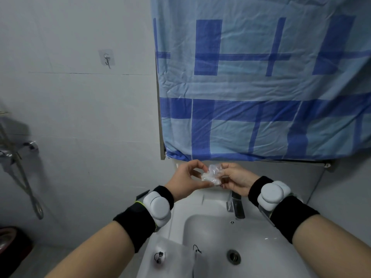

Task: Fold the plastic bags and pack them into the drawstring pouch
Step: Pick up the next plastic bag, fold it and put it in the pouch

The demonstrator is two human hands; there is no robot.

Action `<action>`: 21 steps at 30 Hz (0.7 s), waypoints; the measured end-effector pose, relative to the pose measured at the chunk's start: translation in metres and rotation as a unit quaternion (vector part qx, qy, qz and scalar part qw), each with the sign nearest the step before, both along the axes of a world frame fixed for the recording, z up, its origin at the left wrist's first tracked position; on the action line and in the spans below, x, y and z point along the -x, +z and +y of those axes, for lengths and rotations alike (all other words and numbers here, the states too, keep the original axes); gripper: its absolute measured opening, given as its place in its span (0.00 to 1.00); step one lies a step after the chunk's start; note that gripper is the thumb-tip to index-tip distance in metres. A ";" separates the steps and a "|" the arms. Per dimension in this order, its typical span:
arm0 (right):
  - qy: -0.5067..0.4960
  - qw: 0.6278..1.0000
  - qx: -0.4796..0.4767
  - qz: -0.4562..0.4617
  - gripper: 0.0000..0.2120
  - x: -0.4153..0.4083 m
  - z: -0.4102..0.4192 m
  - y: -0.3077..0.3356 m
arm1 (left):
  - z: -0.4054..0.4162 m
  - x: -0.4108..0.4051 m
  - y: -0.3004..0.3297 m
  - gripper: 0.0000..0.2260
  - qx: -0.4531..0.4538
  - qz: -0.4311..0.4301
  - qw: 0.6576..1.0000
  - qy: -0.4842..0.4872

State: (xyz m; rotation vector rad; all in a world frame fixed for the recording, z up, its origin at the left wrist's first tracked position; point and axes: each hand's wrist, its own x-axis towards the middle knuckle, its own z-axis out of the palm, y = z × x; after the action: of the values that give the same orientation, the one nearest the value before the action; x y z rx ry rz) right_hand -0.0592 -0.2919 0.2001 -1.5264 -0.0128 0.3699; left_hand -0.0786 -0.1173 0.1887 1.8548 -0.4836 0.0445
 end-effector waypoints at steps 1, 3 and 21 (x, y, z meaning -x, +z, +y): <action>0.004 1.000 0.001 0.000 0.11 0.000 0.000 0.000 | 0.000 -0.001 -0.001 0.13 -0.005 -0.013 1.000 0.008; 0.012 1.000 -0.004 0.002 0.10 0.002 0.001 -0.002 | -0.001 -0.002 -0.003 0.11 -0.001 -0.010 1.000 0.016; 0.084 0.993 0.080 -0.011 0.07 0.000 0.000 -0.069 | 0.005 -0.011 -0.079 0.09 0.085 0.248 0.964 0.035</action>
State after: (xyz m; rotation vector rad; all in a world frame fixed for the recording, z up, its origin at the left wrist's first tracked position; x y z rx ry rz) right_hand -0.0589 -0.2919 0.1308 -1.6930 -0.1323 0.4982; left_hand -0.0676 -0.1125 0.1101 1.6369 -0.0615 -0.3169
